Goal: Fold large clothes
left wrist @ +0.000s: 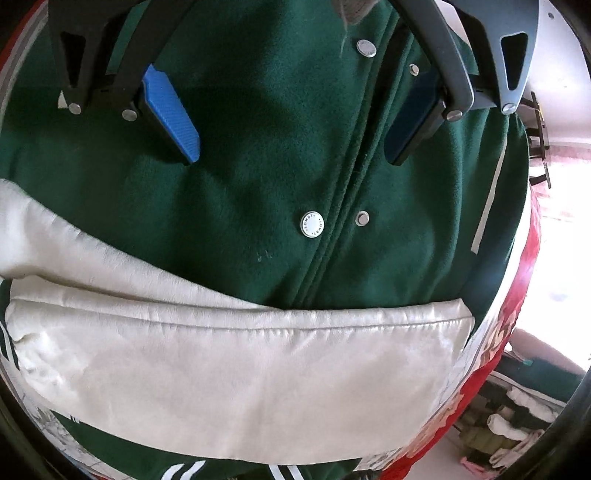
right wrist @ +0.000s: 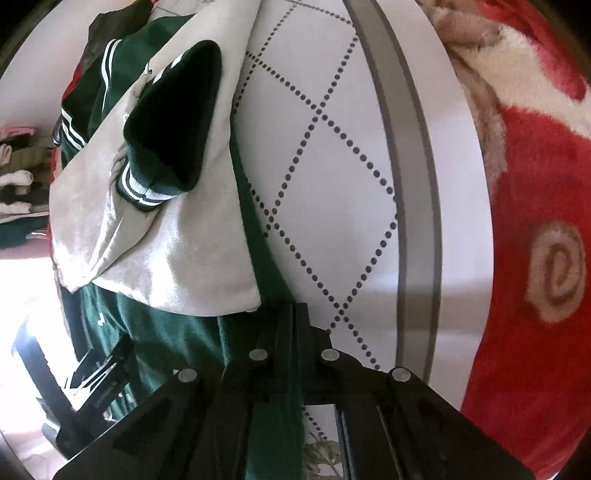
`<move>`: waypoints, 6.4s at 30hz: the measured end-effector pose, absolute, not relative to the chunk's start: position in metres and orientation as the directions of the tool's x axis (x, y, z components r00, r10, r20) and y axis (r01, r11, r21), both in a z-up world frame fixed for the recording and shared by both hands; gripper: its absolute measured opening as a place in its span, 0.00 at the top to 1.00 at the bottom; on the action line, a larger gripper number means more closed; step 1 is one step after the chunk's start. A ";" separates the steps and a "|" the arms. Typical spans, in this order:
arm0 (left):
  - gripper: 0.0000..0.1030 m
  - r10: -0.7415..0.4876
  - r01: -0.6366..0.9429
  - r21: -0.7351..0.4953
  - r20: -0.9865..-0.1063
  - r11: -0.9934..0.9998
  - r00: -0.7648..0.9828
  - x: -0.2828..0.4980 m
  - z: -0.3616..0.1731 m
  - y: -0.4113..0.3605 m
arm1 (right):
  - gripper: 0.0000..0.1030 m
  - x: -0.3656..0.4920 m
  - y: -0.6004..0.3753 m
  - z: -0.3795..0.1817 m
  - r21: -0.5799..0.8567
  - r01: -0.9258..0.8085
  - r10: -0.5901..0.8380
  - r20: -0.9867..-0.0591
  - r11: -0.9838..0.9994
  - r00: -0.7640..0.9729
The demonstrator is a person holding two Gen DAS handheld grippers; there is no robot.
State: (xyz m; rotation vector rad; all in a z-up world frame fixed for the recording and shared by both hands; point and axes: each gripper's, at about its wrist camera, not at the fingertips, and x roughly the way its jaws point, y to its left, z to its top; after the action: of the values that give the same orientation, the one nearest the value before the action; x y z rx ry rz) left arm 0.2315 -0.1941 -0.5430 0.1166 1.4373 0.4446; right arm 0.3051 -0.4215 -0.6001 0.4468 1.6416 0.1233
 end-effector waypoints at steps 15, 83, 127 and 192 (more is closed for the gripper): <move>0.00 0.316 -0.233 0.292 -0.946 0.928 0.072 0.228 -0.548 -0.188 | 0.76 0.311 -0.409 -0.625 0.529 0.148 0.548 -0.817 0.836 -0.177; 0.00 0.301 -0.556 0.270 -0.953 0.786 -0.036 0.045 -0.522 0.031 | 0.89 0.165 -0.041 -0.605 0.288 0.081 0.296 -0.862 0.954 -0.412; 0.00 0.830 0.145 0.844 -0.535 0.517 0.158 0.096 -0.582 -0.349 | 0.37 0.218 -0.521 -0.581 0.272 0.284 0.357 -0.880 0.919 -0.314; 0.77 0.024 -0.365 -0.026 -0.991 0.931 0.134 0.147 -0.427 0.061 | 0.85 0.448 0.010 -0.442 0.486 -0.105 0.466 -0.869 0.868 -0.167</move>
State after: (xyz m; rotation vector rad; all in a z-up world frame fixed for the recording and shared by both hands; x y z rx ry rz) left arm 0.1471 0.0611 -0.4268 -0.2894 1.4134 0.2878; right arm 0.4481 0.0099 -0.4421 0.2828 1.6693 0.5159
